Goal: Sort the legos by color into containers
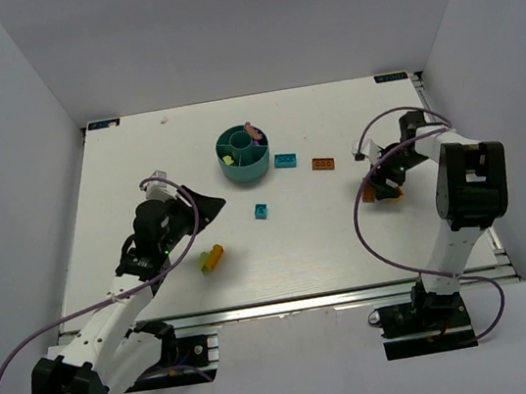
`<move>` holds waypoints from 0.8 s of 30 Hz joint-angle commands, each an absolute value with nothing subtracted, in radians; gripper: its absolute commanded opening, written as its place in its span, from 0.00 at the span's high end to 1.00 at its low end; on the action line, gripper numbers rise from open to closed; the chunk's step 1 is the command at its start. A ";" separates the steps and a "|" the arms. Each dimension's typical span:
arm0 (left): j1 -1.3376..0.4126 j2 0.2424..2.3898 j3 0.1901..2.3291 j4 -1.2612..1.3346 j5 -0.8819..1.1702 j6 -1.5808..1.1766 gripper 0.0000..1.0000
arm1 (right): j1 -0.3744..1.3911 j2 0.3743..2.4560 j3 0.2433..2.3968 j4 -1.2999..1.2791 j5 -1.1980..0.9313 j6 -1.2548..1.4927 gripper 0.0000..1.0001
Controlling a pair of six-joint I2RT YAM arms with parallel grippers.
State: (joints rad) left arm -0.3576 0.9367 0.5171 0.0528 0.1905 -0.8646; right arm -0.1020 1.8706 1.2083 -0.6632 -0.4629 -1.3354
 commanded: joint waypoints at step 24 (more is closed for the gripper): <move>-0.402 1.009 0.545 0.201 0.314 -0.908 0.40 | -0.002 1.773 1.351 -0.719 -0.742 -1.381 0.80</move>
